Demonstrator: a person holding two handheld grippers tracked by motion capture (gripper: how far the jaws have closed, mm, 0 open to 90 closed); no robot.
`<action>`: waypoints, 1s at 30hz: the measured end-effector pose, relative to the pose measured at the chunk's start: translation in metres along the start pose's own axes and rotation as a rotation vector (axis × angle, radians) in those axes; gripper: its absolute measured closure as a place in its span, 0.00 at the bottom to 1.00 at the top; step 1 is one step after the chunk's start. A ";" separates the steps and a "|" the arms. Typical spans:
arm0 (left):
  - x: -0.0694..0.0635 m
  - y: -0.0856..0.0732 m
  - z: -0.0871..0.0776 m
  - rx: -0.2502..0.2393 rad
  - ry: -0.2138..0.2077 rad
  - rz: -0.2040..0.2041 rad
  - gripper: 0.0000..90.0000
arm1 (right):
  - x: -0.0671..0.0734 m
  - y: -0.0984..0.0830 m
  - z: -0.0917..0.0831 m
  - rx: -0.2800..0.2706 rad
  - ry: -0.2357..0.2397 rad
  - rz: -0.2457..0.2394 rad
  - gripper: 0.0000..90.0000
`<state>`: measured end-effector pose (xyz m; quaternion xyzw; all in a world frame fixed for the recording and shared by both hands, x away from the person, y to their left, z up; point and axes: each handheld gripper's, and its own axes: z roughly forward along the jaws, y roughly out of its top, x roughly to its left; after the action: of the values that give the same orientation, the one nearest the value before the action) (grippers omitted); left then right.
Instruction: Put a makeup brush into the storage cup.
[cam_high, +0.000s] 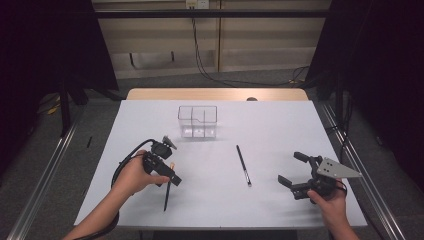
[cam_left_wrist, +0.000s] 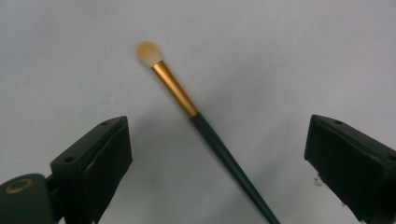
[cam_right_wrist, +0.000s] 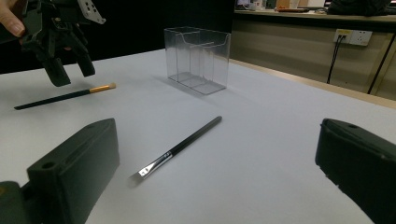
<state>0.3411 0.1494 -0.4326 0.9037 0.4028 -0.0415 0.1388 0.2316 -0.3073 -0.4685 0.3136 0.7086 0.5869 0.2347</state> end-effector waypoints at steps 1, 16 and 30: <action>0.000 0.000 0.000 0.005 0.003 0.000 0.10 | 0.000 0.000 0.000 0.000 0.000 0.000 0.00; 0.001 -0.002 0.003 0.031 0.043 -0.009 0.25 | 0.000 0.000 0.000 -0.004 -0.001 0.003 0.00; 0.001 -0.002 0.011 0.038 0.047 -0.016 0.32 | -0.001 0.000 -0.001 -0.005 -0.002 0.002 0.00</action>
<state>0.3406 0.1488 -0.4436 0.9037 0.4122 -0.0291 0.1119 0.2315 -0.3082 -0.4681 0.3143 0.7067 0.5885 0.2355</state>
